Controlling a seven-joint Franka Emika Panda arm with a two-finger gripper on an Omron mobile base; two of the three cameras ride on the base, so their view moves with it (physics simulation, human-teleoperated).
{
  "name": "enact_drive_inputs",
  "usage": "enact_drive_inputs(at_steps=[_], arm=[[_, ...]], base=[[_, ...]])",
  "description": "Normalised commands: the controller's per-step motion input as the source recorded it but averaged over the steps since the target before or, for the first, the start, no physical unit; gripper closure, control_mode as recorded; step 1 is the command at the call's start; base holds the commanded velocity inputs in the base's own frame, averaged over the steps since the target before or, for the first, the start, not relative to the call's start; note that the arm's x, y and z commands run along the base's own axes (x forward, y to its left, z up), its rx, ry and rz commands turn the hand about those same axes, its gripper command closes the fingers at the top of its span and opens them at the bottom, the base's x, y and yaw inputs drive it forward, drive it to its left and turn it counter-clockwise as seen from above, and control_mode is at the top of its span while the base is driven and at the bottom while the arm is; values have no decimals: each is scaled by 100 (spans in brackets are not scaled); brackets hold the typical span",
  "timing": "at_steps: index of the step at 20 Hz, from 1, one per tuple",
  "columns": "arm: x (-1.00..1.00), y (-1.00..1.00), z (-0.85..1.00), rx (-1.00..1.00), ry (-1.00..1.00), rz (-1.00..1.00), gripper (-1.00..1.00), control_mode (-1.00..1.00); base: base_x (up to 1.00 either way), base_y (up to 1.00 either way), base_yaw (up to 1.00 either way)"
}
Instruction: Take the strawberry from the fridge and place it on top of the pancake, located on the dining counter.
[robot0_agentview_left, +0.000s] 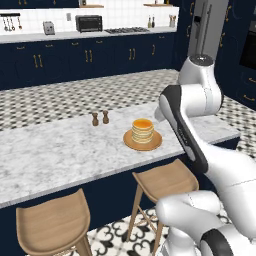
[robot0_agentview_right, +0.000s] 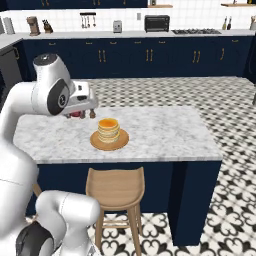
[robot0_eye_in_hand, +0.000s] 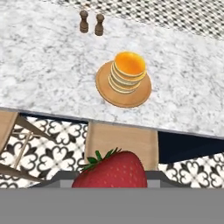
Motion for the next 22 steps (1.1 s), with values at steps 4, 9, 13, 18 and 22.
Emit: enact_drive_inputs(at_steps=[4,9,13,18,22], arm=[[100,3,-33,0,4,-2,100,-100],[100,0,-33,2,4,-1,100,-100],[100,0,-44,2,13,-1,100,-100],[97,1,-61,0,0,0,100,-100],[100,1,-74,-6,0,0,100,-100]], base=[[0,0,0],[0,0,0],[0,0,0],[0,0,0],[0,0,0]])
